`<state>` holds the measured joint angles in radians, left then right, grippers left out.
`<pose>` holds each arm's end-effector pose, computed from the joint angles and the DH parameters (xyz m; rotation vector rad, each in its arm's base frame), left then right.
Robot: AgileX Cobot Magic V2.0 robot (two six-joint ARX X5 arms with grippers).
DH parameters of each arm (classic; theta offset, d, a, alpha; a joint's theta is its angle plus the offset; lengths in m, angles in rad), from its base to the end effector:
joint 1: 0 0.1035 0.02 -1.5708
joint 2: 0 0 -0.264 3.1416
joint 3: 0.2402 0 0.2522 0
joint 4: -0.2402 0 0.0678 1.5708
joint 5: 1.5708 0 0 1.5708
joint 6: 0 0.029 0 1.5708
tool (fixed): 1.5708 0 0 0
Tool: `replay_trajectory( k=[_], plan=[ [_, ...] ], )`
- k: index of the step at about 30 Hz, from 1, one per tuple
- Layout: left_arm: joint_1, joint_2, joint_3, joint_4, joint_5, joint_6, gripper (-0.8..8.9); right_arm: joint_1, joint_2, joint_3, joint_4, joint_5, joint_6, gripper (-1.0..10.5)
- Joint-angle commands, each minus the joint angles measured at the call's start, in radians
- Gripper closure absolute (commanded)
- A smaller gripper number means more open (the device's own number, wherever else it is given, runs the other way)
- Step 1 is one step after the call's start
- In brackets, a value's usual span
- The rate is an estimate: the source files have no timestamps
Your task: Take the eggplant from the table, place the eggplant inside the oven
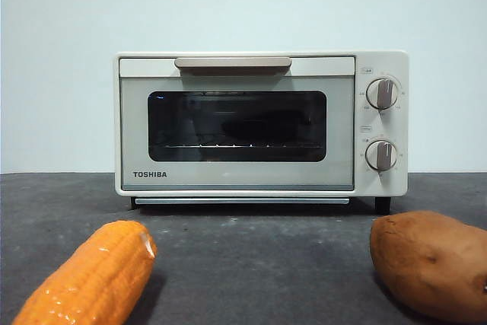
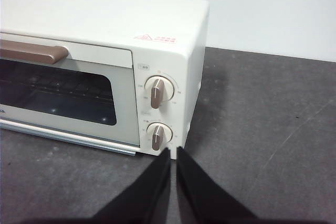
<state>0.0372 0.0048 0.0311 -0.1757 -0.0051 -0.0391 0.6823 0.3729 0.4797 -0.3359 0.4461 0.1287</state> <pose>0.0950 0.0037 0.1568 -0.0414 0.1485 0.0451 0.0877 0.0551 0.2641 0.0049 0.2086 0.2221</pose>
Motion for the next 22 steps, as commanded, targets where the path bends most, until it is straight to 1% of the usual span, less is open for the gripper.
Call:
replay_trajectory(
  k=[1, 11, 12, 13, 15, 17, 18, 20, 22],
  plan=[
    [0.002, -0.002, -0.021, 0.015, -0.003, 0.008, 8.08, 0.007, 0.002, 0.005, 0.007, 0.003, 0.010, 9.4],
    [0.002, -0.002, -0.021, 0.015, -0.003, 0.008, 8.08, 0.007, 0.002, 0.005, 0.008, 0.005, 0.009, 9.4],
    [0.002, -0.002, -0.021, 0.015, -0.003, 0.008, 8.08, 0.007, 0.002, 0.005, 0.007, 0.006, -0.002, 9.4],
    [0.002, -0.002, -0.021, 0.015, -0.003, 0.008, 8.08, 0.007, 0.002, 0.005, 0.007, 0.019, -0.032, 9.4],
    [0.002, -0.002, -0.021, 0.015, -0.003, 0.008, 8.08, 0.006, -0.014, 0.004, 0.006, 0.052, -0.065, 9.4],
    [0.002, -0.002, -0.021, 0.016, -0.003, 0.008, 8.08, -0.017, -0.053, 0.003, 0.003, 0.079, -0.109, 9.4],
    [0.002, -0.002, -0.021, 0.016, -0.003, 0.008, 8.08, -0.037, -0.078, 0.000, 0.003, 0.076, -0.137, 9.4],
    [0.002, -0.002, -0.021, 0.016, -0.003, 0.008, 8.08, -0.089, -0.119, -0.009, 0.003, 0.058, -0.164, 9.4],
    [0.002, -0.002, -0.021, 0.015, -0.003, 0.008, 8.08, -0.171, -0.166, -0.024, 0.003, 0.005, -0.175, 9.4]
  ],
)
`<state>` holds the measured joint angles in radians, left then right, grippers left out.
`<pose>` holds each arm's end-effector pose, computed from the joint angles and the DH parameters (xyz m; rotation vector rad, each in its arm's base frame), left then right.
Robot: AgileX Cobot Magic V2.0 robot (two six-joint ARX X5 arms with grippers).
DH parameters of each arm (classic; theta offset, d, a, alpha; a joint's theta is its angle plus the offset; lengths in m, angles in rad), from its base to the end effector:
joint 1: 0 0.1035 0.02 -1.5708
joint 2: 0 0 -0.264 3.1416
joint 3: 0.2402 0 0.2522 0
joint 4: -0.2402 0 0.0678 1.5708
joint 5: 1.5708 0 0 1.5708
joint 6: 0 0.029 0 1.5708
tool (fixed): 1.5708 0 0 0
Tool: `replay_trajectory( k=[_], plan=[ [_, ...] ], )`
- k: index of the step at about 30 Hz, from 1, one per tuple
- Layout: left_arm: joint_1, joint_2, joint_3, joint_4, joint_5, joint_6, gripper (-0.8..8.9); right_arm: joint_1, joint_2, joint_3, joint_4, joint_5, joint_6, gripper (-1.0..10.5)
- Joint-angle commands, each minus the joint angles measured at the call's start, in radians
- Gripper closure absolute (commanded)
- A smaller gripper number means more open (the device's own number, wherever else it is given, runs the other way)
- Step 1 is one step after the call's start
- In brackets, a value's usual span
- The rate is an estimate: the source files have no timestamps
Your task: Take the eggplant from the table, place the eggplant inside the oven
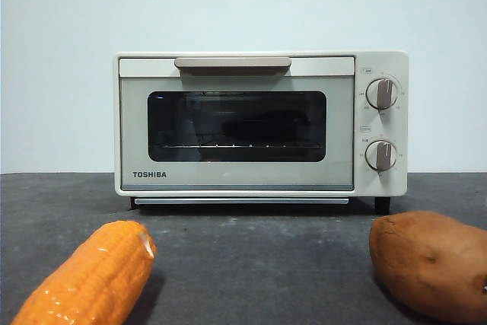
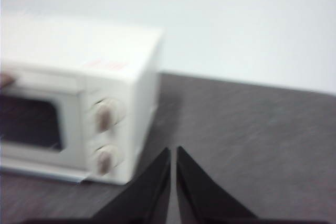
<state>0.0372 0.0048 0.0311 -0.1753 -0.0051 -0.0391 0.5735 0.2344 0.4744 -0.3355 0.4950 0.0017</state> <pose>0.0950 0.0037 0.1568 -0.0414 0.1481 0.0451 0.0745 0.0317 0.2724 -0.0469 0.0823 0.0784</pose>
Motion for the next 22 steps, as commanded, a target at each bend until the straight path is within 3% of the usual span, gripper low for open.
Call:
replay_trajectory(
  k=[1, 5, 9, 13, 16, 22],
  plan=[
    [0.002, -0.002, -0.021, 0.015, -0.003, 0.008, 8.08, -0.098, -0.042, -0.026, 0.003, -0.066, -0.050, 9.4],
    [0.002, -0.002, -0.021, 0.015, -0.003, 0.008, 8.08, -0.298, -0.108, -0.077, 0.012, -0.211, -0.066, 9.4],
    [0.002, -0.002, -0.021, 0.015, -0.003, 0.008, 8.08, -0.472, -0.140, -0.157, 0.055, -0.436, -0.065, 9.4],
    [0.002, -0.002, -0.021, 0.015, -0.003, 0.008, 8.08, -0.569, -0.148, -0.240, 0.097, -0.582, -0.062, 9.4],
    [0.002, -0.002, -0.021, 0.015, -0.003, 0.008, 8.08, -0.595, -0.148, -0.301, 0.124, -0.634, -0.061, 9.4],
    [0.002, -0.002, -0.021, 0.015, -0.003, 0.008, 8.08, -0.597, -0.163, -0.387, 0.126, -0.638, -0.044, 9.4]
  ],
)
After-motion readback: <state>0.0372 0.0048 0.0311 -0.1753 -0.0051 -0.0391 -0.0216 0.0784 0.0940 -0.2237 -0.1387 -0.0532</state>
